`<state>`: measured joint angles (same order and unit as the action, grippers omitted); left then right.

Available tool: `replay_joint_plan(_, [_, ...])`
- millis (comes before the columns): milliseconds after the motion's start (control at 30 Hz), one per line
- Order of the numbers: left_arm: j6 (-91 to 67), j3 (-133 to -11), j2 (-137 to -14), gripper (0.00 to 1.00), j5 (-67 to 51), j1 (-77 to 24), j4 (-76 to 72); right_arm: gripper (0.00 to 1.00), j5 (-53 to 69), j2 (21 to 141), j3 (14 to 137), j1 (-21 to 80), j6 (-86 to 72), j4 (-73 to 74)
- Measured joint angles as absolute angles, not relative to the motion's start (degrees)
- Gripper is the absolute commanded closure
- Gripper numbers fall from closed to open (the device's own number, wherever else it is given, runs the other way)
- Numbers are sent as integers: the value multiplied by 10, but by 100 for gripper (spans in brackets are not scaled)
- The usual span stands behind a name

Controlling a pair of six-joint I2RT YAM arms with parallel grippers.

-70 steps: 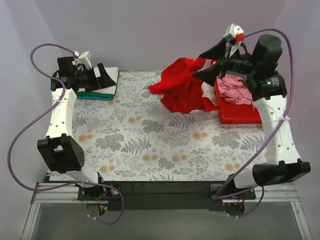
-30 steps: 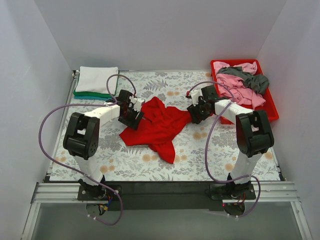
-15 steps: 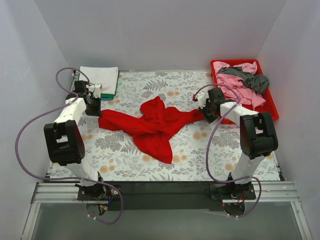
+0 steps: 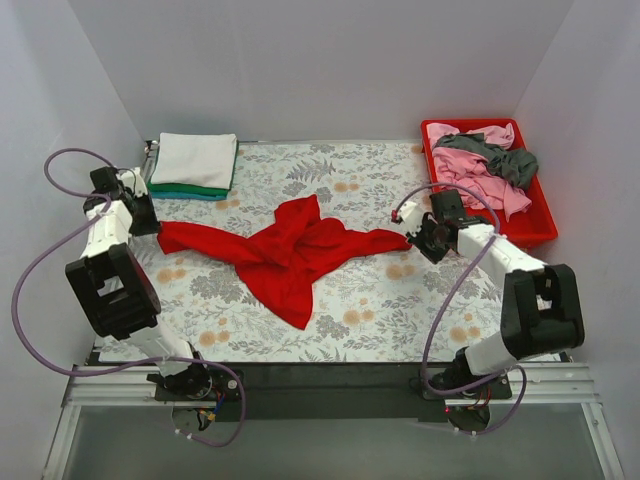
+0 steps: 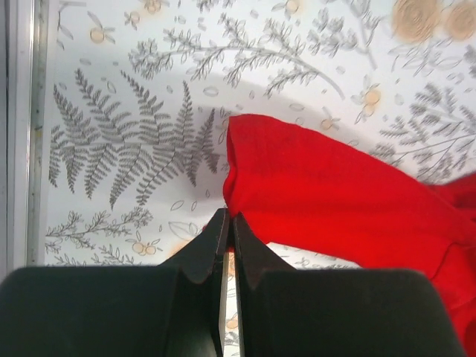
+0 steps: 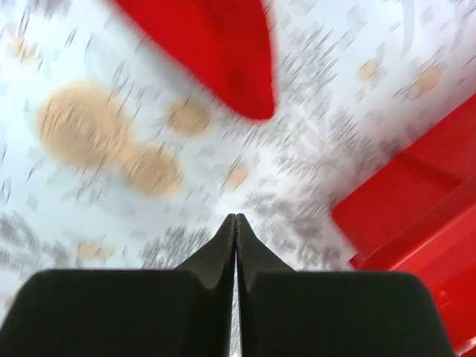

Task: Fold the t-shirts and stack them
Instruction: Flatten the tshirt out

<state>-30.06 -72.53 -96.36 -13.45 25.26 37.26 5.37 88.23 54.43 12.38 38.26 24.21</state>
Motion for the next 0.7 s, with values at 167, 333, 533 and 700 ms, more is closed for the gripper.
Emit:
replay_joint_plan(167, [-322,-756,-973,100,-132,251,367,97,51,807,482,102,458,291])
replay_joint_plan(333, [-325,-751,-973,100,-156,255,375,36,101,798,519,120,461,347])
replay_joint_plan(533, [-329,-732,-973,100,-176,254,383,27,139,847,640,297,353,315])
replay_joint_plan(700, [-331,-732,-973,100,-187,254,386,25,120,932,698,420,270,272])
